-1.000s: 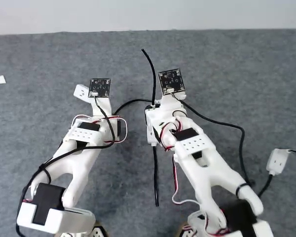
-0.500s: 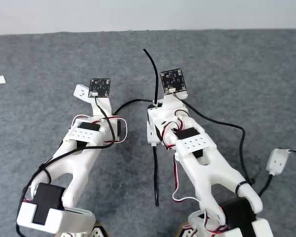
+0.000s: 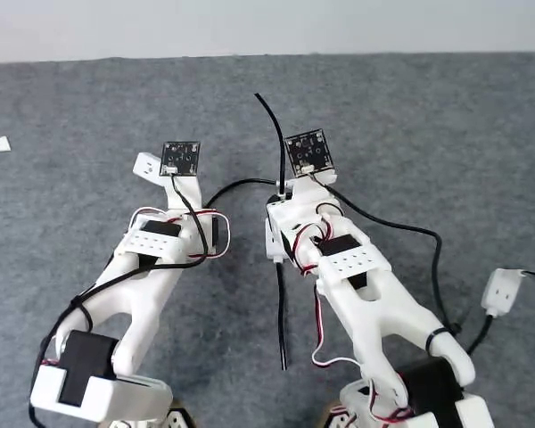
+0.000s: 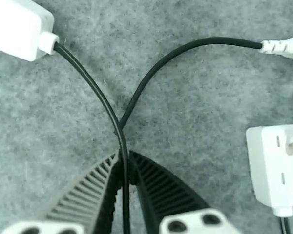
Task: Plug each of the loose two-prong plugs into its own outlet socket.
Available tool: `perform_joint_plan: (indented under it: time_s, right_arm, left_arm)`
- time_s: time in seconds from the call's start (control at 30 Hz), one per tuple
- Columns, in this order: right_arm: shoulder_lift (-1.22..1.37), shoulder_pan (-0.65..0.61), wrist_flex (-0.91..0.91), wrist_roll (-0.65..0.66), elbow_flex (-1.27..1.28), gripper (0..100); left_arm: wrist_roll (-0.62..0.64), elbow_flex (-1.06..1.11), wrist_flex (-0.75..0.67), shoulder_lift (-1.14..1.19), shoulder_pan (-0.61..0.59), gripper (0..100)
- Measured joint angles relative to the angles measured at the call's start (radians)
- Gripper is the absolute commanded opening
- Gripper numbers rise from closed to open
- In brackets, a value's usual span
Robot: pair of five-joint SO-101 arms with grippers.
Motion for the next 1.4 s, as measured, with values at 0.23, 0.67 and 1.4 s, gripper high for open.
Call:
perform_joint_plan:
  time_s: [0.23, 0.67, 1.4]
  right_arm:
    - [0.011, -0.017, -0.038, 0.003, 0.000, 0.8]
    - [0.041, -0.011, -0.057, 0.005, 0.006, 0.8]
    - [-0.026, -0.025, 0.255, 0.135, -0.006, 0.9]
  left_arm:
    - [0.000, 0.000, 0.000, 0.000, 0.000, 1]
    - [0.000, 0.000, 0.000, 0.000, 0.000, 1]
    - [0.000, 0.000, 0.000, 0.000, -0.008, 1]
